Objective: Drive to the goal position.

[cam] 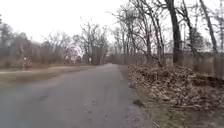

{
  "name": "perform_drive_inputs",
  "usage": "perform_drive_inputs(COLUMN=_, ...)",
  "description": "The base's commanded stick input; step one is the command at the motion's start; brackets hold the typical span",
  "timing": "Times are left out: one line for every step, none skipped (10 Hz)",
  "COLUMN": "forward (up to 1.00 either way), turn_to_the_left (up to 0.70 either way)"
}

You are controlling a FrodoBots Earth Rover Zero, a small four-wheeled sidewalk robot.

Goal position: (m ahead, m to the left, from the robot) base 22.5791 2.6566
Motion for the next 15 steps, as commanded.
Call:
perform_drive_inputs(forward=1.0, turn_to_the_left=0.31)
perform_drive_inputs(forward=1.0, turn_to_the_left=0.0)
perform_drive_inputs(forward=1.0, turn_to_the_left=0.0)
perform_drive_inputs(forward=1.0, turn_to_the_left=0.0)
perform_drive_inputs(forward=1.0, turn_to_the_left=0.0)
perform_drive_inputs(forward=1.0, turn_to_the_left=0.0)
perform_drive_inputs(forward=1.0, turn_to_the_left=0.0)
perform_drive_inputs(forward=1.0, turn_to_the_left=0.0)
perform_drive_inputs(forward=1.0, turn_to_the_left=0.0)
perform_drive_inputs(forward=1.0, turn_to_the_left=0.0)
perform_drive_inputs(forward=1.0, turn_to_the_left=0.0)
perform_drive_inputs(forward=1.0, turn_to_the_left=0.0)
perform_drive_inputs(forward=1.0, turn_to_the_left=0.0)
perform_drive_inputs(forward=1.0, turn_to_the_left=0.0)
perform_drive_inputs(forward=1.0, turn_to_the_left=0.0)
